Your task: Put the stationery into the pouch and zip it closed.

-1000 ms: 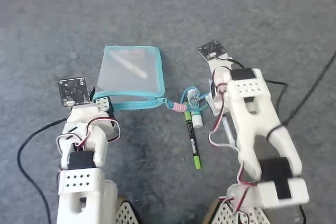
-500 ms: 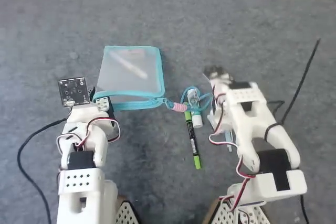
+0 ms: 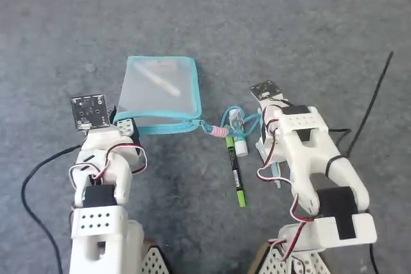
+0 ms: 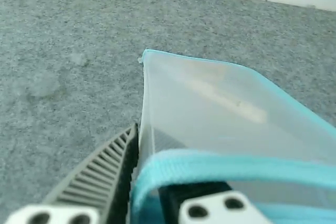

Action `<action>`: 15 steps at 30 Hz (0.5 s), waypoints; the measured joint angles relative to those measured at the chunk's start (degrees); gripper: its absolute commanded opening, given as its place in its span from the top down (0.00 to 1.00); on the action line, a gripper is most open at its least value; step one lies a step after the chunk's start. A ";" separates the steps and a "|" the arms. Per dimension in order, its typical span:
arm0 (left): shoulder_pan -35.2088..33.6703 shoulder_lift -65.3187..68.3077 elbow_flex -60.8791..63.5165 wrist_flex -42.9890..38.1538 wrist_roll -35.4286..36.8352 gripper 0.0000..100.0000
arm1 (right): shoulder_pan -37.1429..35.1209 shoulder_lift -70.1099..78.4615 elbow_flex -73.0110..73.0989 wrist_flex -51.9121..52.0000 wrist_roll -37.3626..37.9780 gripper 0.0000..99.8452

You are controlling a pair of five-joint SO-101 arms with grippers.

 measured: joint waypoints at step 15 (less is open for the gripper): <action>0.00 0.00 0.00 0.00 0.00 0.99 | -5.63 -37.98 -10.46 26.55 2.11 0.99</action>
